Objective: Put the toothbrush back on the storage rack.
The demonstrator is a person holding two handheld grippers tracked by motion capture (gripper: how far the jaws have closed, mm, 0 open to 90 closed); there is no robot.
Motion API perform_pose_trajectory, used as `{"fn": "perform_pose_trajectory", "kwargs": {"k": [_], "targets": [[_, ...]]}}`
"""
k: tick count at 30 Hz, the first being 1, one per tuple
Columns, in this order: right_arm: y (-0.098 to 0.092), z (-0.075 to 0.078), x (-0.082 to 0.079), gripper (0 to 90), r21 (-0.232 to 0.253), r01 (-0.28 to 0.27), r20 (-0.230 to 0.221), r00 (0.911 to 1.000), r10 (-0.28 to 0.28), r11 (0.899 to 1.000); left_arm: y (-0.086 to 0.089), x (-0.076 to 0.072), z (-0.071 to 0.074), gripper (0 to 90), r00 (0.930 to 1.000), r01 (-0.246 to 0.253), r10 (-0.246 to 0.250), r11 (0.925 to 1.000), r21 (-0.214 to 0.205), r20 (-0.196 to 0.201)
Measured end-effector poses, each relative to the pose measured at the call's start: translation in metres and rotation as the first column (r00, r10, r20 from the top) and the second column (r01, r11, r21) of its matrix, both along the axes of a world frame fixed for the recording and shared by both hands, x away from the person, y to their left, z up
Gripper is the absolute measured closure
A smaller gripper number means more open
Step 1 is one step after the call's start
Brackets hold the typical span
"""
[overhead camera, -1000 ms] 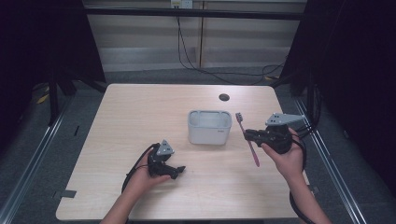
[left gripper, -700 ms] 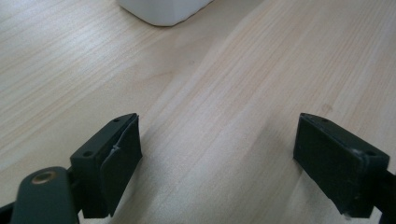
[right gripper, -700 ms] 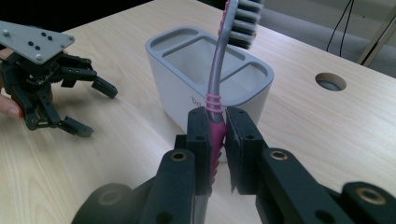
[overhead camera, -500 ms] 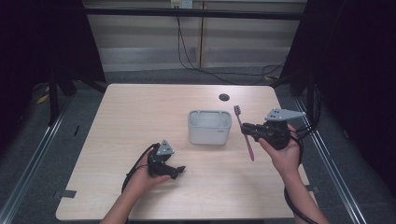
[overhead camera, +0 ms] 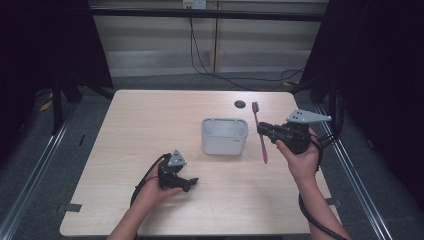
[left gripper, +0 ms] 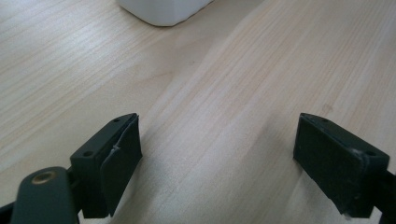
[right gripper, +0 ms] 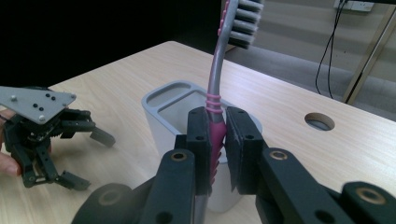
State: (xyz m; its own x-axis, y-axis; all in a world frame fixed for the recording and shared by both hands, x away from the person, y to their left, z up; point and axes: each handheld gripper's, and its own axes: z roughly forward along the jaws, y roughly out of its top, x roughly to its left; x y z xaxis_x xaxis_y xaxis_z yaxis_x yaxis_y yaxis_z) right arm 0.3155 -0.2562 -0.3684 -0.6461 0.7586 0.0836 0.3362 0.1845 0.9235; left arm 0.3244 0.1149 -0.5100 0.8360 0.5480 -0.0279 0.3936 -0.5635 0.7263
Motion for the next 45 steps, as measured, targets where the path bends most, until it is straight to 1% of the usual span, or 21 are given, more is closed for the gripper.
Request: {"fn": "perform_pose_trajectory", "kwargs": {"k": [12, 17, 25, 28, 32, 35, 38, 42, 45], "targets": [[0.003, 0.005, 0.006, 80.2, 0.006, 0.016, 0.033, 0.9993, -0.016, 1.0, 0.0, 0.0, 0.0, 14.7, 1.0, 0.0, 0.0, 1.0, -0.002, -0.001], [0.004, 0.009, 0.011, 80.2, 0.025, 0.027, 0.047, 0.9985, -0.028, 0.999, 0.0, 0.0, 0.0, 14.7, 1.0, 0.003, -0.003, 1.0, 0.003, 0.0], [0.007, 0.012, 0.015, 80.2, 0.024, 0.035, 0.064, 0.9973, -0.036, 0.999, 0.0, 0.0, 0.0, 14.7, 1.0, 0.0, 0.0, 1.0, -0.002, -0.001], [0.011, 0.014, 0.017, 80.2, 0.009, 0.032, 0.078, 0.9964, -0.033, 0.999, 0.0, 0.0, 0.0, 14.7, 1.0, 0.001, -0.001, 1.0, -0.002, -0.001], [0.014, 0.016, 0.019, 80.1, 0.003, 0.036, 0.091, 0.9952, -0.036, 0.999, 0.0, 0.0, 0.0, 14.7, 1.0, 0.001, -0.001, 1.0, -0.002, -0.001], [0.015, 0.018, 0.024, 80.1, 0.012, 0.039, 0.096, 0.9946, -0.04, 0.999, 0.0, 0.0, 0.0, 14.7, 1.0, 0.0, 0.0, 1.0, -0.002, -0.001], [0.015, 0.018, 0.025, 80.2, 0.016, 0.045, 0.102, 0.9937, -0.046, 0.999, 0.0, 0.001, 0.0, 14.7, 1.0, 0.004, -0.004, 1.0, 0.003, 0.0], [0.014, 0.017, 0.031, 80.1, 0.036, 0.063, 0.109, 0.9919, -0.066, 0.997, 0.0, 0.0, 0.0, 14.8, 1.0, 0.0, 0.0, 1.0, -0.003, -0.001], [0.014, 0.017, 0.032, 80.1, 0.039, 0.068, 0.107, 0.9917, -0.072, 0.997, 0.0, 0.001, 0.0, 14.7, 1.0, 0.003, -0.003, 1.0, 0.002, 0.0]]}}
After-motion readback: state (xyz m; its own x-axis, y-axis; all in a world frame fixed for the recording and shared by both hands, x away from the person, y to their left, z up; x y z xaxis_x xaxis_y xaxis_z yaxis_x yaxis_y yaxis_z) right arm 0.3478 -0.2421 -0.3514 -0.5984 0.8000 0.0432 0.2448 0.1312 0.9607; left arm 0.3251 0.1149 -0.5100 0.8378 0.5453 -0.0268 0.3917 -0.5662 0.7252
